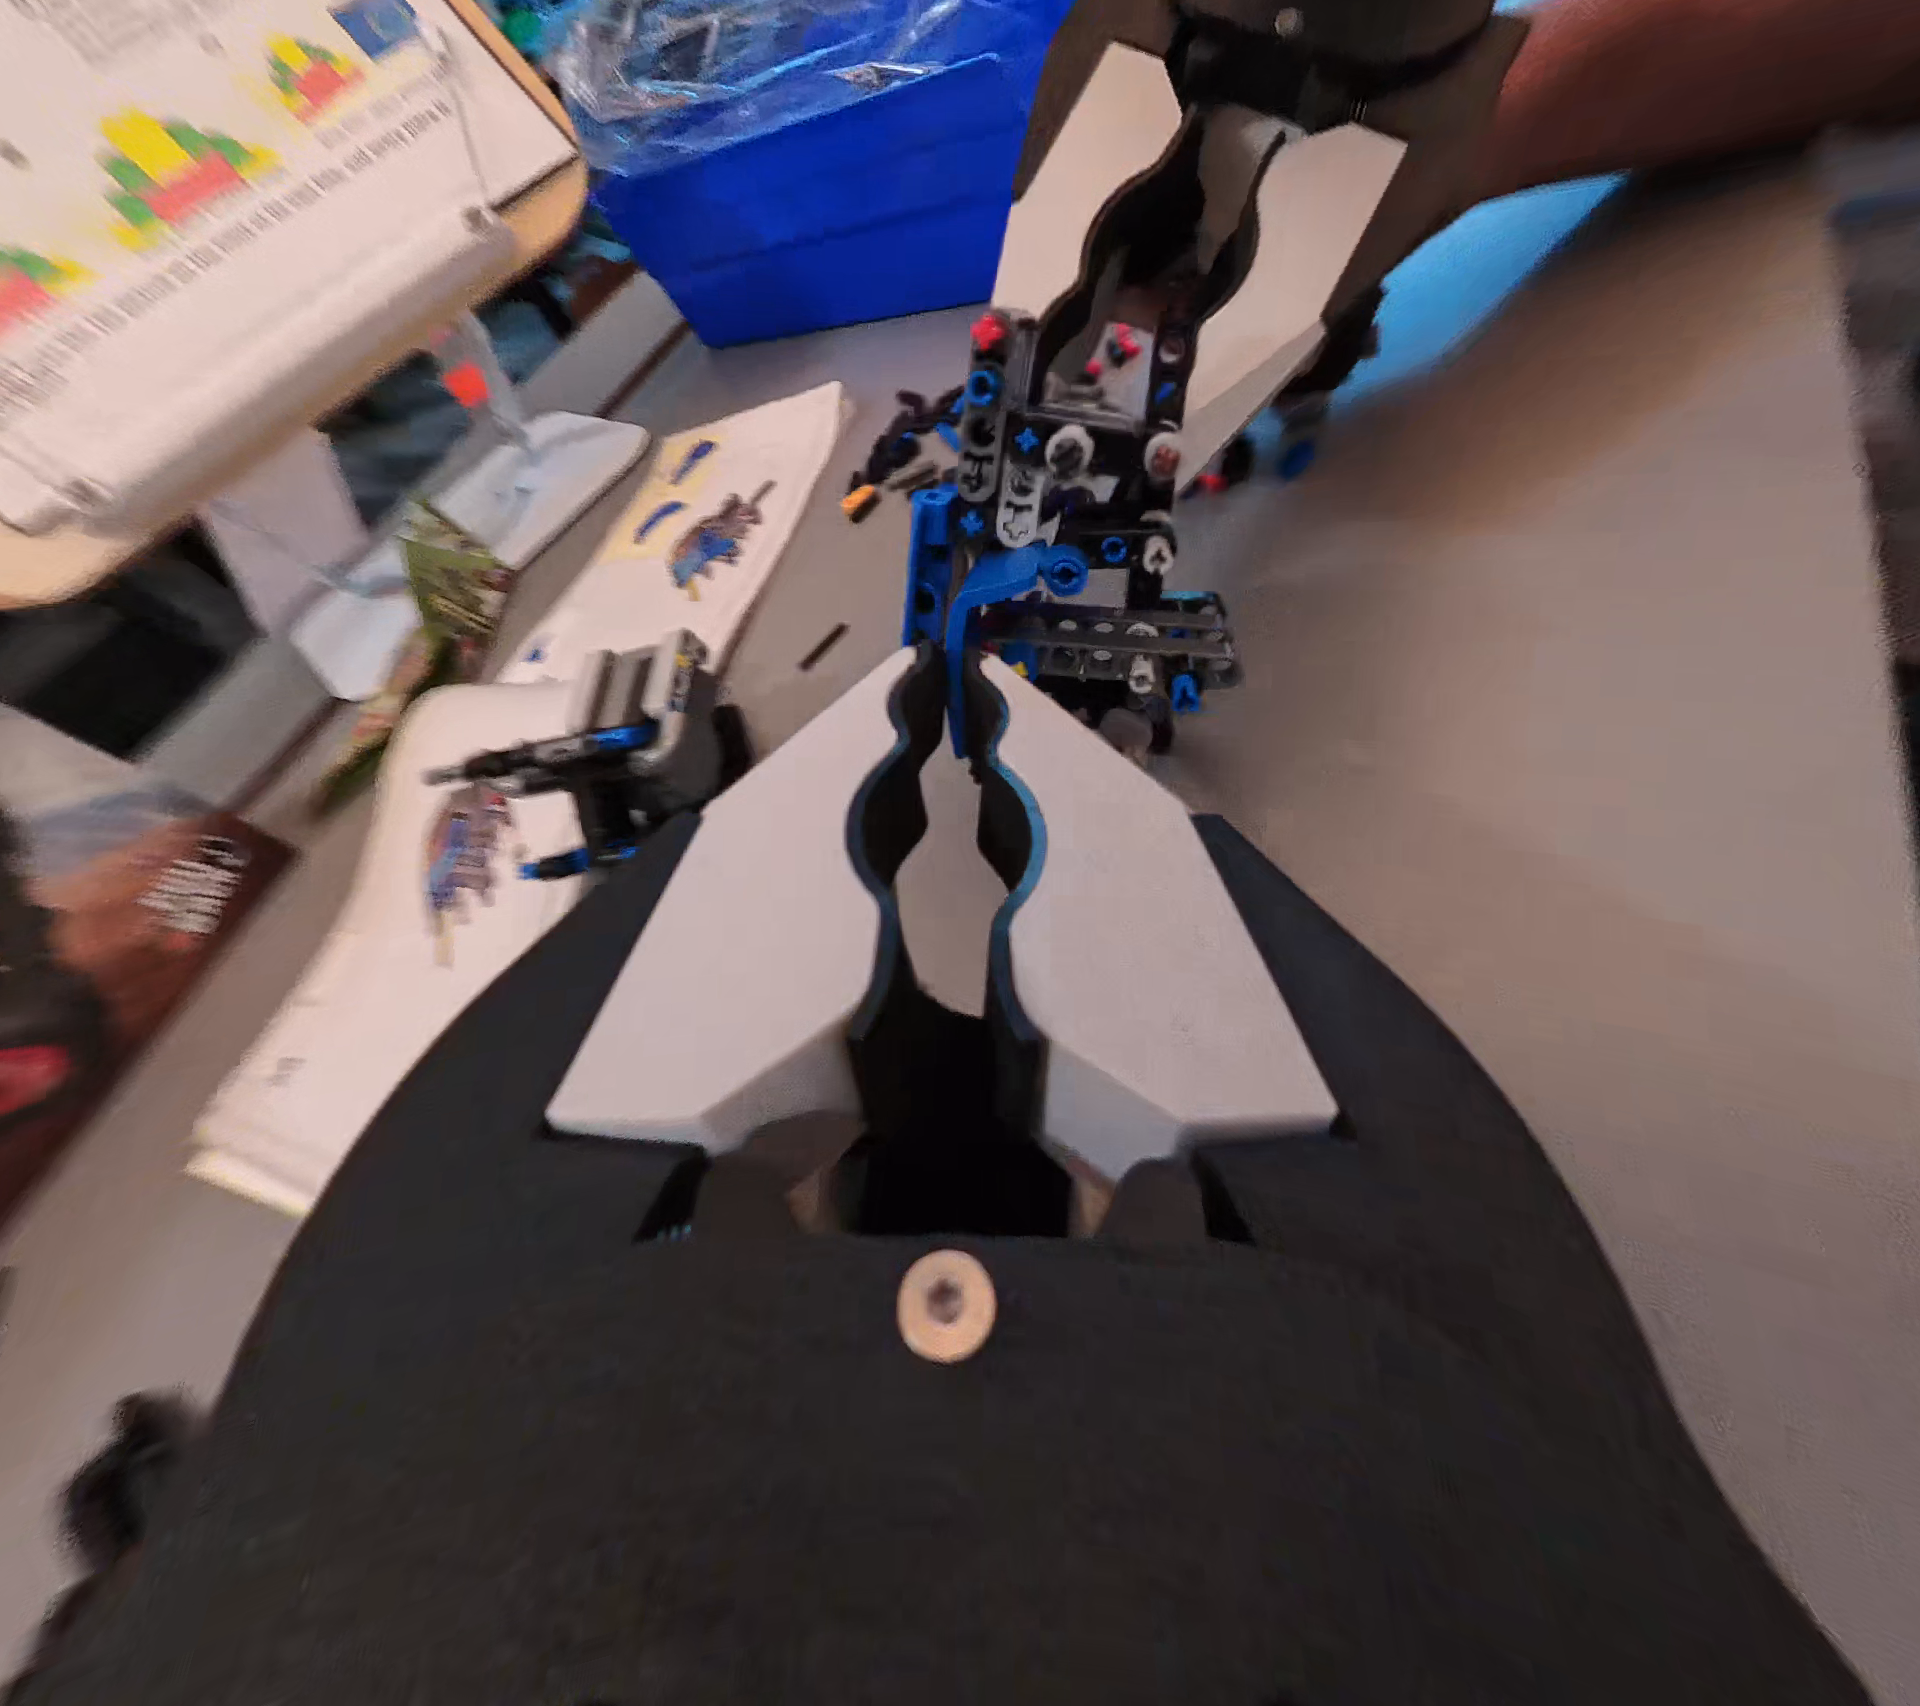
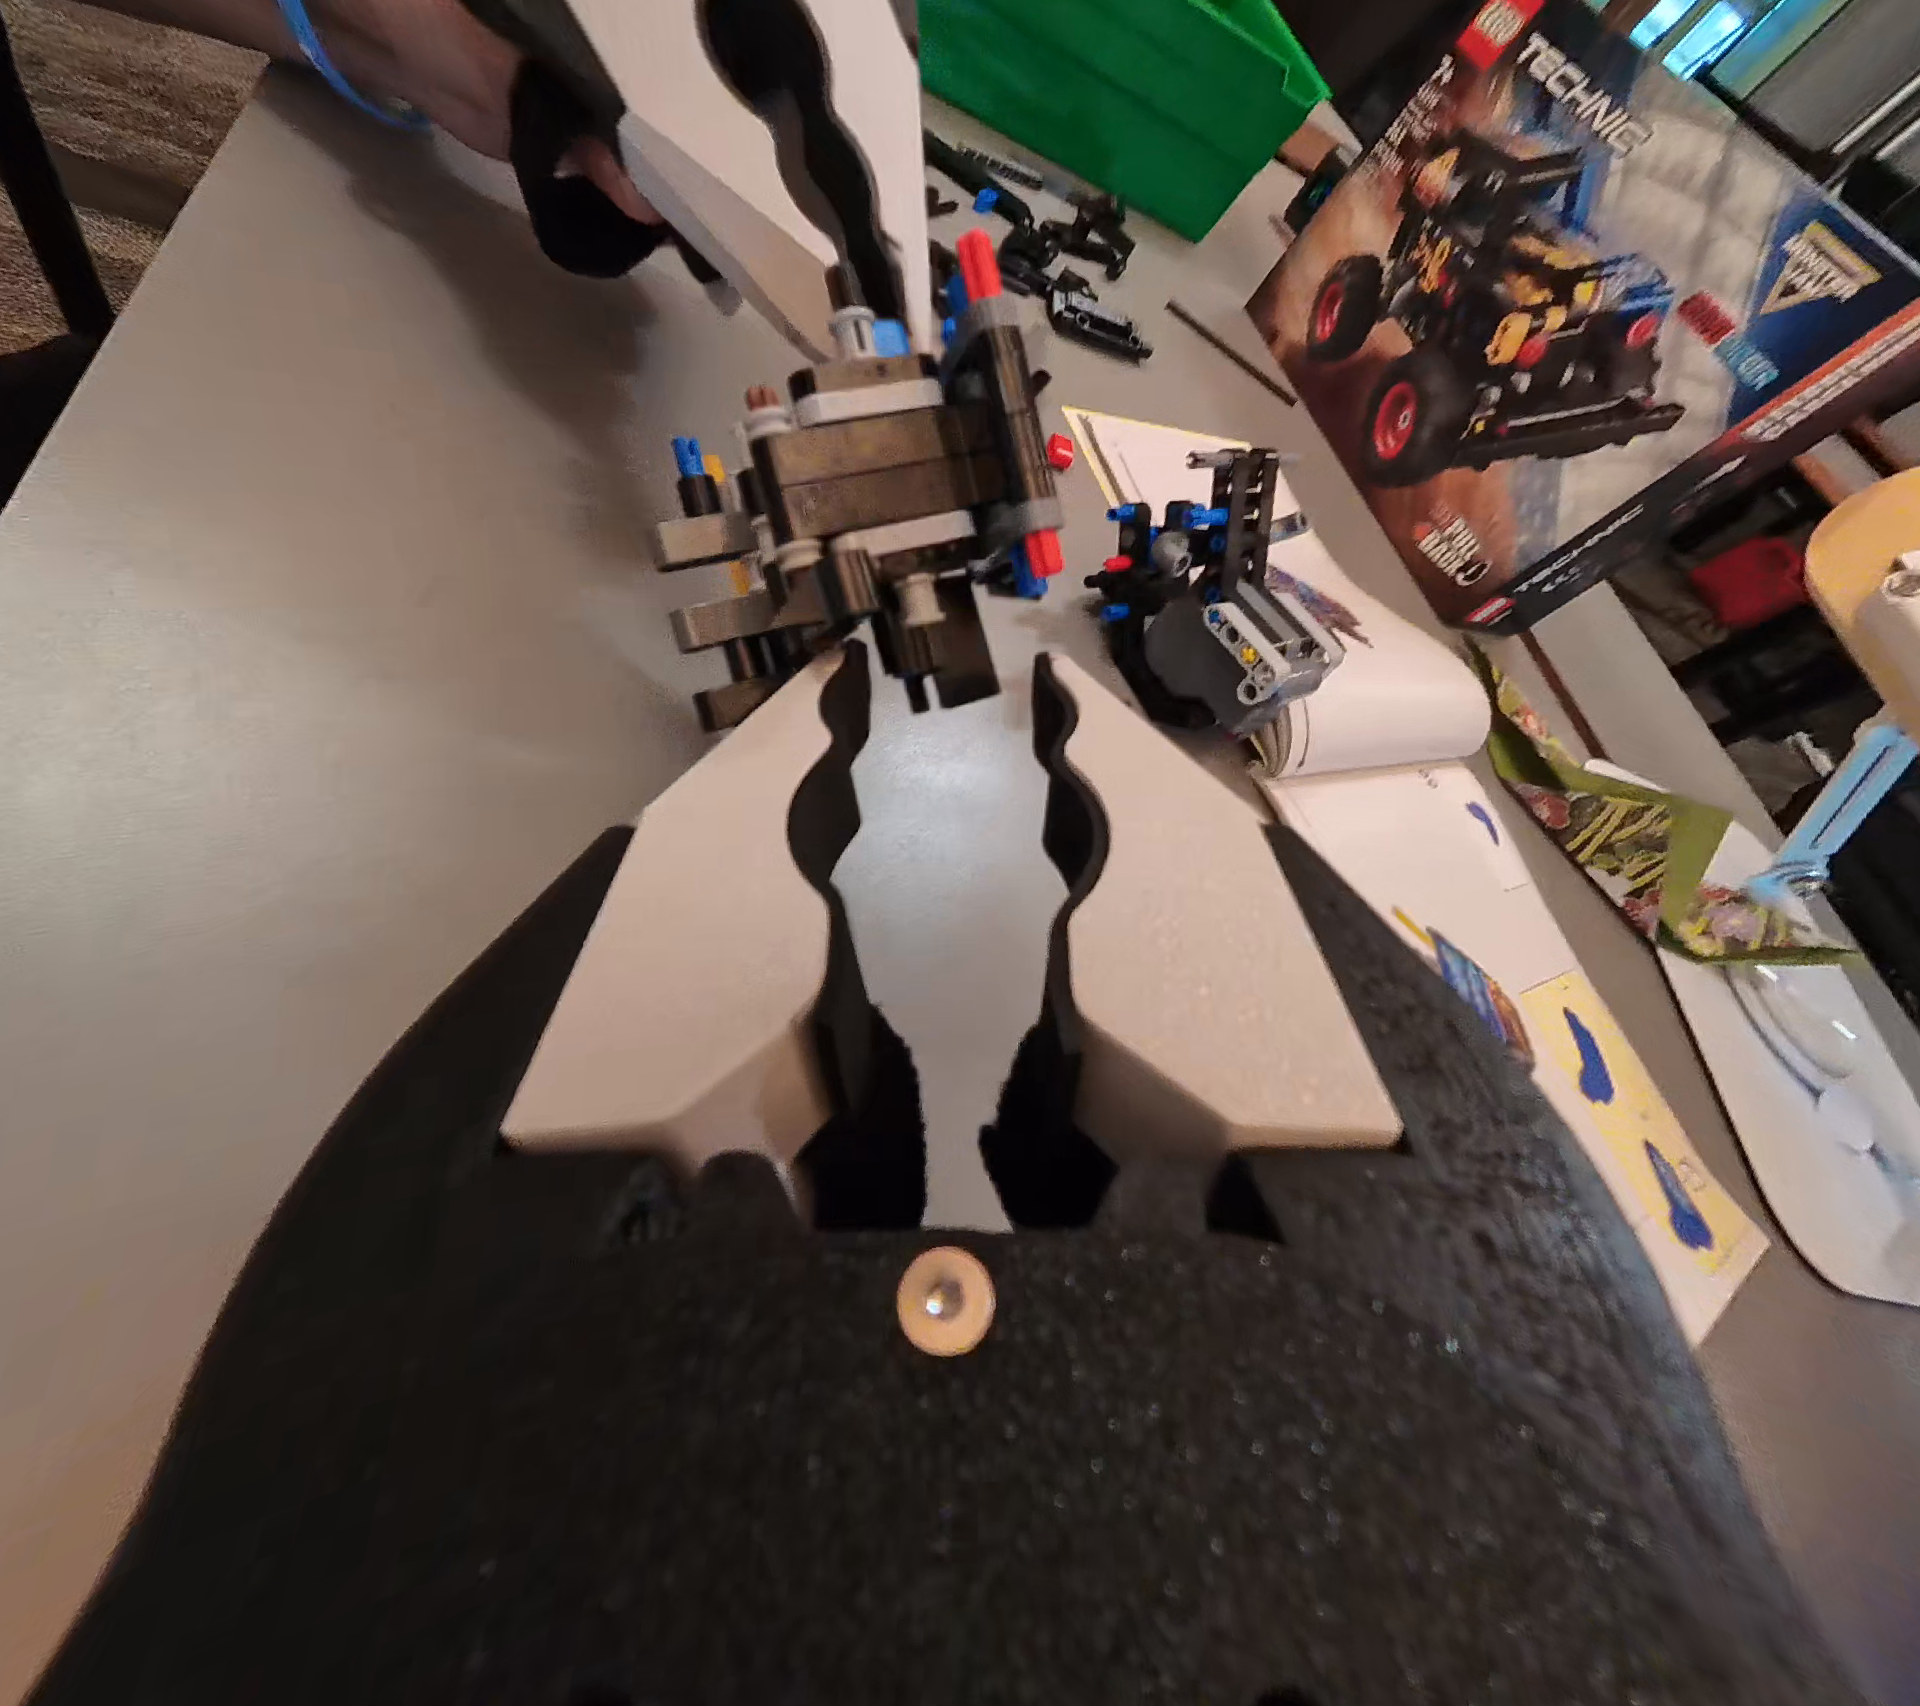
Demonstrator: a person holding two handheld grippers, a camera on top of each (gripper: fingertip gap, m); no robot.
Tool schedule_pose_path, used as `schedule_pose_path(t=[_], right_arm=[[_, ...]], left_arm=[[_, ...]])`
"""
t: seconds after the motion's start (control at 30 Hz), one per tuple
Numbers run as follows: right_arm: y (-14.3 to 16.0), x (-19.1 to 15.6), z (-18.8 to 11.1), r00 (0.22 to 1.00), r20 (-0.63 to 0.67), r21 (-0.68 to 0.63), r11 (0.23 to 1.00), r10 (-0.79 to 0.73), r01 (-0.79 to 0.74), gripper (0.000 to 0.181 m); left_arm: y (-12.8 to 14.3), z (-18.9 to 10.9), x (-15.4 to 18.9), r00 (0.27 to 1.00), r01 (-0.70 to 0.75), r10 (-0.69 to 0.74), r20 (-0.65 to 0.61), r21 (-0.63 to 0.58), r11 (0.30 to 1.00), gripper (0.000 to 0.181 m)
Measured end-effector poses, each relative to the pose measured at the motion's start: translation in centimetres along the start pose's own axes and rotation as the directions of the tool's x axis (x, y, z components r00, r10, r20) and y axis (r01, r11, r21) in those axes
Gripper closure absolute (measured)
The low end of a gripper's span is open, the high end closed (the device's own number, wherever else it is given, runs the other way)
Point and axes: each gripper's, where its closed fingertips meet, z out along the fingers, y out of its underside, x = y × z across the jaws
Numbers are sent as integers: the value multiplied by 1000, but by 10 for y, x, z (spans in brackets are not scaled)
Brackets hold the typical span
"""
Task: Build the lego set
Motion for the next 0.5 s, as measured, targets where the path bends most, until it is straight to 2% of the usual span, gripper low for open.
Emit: schedule_pose_path(t=[0.1, 0.17, 0.3, 0.37, 0.43, 0.5], right_arm=[[7, -2, -1, 999, 29, -38, 999, 36, -35, 148], [20, -2, -3, 997, 58, -109, 993, 60, -54, 143], [44, 5, -22, 976, 65, -265, 947, 207, -183, 129], [31, 7, -28, 914, 81, -260, 894, 397, -365, 116], [4, -5, -26, 781, 168, -259, 791, 601, -553, 93], [-16, -13, -15, 712, 169, -245, 728, 682, -640, 90]], left_arm=[[-1, -3, -1, 974, -197, 200, 102, -41, 980, 181], [-1, -5, 0, 935, -311, 320, 153, -78, 947, 181], [2, -7, 7, 784, -547, 580, 222, -193, 814, 181], [6, -6, 12, 672, -649, 702, 236, -268, 712, 181], [9, -2, 19, 570, -717, 787, 234, -327, 616, 181], [12, 2, 25, 508, -743, 830, 229, -372, 557, 181]])
